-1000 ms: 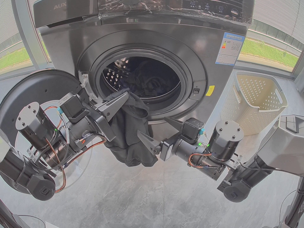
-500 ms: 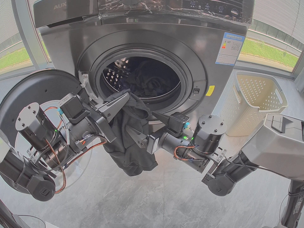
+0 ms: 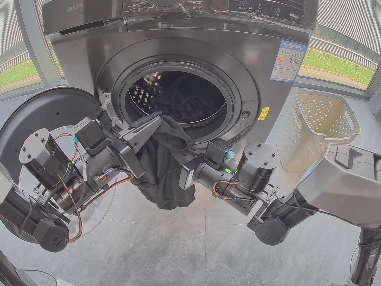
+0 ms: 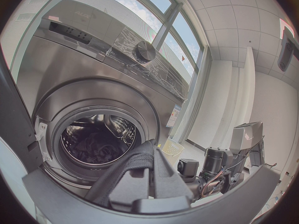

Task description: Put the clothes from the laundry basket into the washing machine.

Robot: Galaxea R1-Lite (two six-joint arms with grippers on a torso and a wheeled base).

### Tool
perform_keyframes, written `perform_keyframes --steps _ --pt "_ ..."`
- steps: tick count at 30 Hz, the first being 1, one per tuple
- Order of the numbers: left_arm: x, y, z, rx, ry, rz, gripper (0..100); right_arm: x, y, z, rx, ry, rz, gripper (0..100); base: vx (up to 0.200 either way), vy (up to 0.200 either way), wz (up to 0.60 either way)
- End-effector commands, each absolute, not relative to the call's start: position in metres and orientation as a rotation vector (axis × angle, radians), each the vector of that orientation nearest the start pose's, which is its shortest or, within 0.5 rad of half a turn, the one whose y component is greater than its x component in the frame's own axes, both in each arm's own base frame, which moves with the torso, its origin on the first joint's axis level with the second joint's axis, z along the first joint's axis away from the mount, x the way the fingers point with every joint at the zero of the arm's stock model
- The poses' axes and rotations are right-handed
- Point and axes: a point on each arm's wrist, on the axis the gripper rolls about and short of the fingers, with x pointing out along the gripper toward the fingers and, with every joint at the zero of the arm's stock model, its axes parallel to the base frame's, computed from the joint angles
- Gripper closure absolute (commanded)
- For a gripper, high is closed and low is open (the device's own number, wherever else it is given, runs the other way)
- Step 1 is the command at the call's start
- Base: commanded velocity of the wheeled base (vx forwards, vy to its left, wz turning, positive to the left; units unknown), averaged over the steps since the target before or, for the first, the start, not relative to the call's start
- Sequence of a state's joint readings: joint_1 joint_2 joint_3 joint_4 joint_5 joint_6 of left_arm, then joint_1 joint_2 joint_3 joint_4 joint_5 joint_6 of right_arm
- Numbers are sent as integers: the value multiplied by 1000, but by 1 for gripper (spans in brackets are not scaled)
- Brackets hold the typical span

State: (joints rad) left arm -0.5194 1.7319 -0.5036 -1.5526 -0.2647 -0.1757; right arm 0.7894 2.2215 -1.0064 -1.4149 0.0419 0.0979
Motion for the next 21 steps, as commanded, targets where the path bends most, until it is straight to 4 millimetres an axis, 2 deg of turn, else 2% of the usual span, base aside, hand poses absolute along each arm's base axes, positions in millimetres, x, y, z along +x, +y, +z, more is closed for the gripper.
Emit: perform_keyframes --steps 1,9,21 --pt "237 -141 188 -209 -257 -795 100 278 279 140 170 -159 815 100 0 0 0" --pt "238 -141 188 -209 -259 -791 100 260 253 151 120 -153 774 100 0 0 0" --pt "236 -141 187 -204 -252 -804 100 252 248 166 133 -187 780 100 0 0 0"
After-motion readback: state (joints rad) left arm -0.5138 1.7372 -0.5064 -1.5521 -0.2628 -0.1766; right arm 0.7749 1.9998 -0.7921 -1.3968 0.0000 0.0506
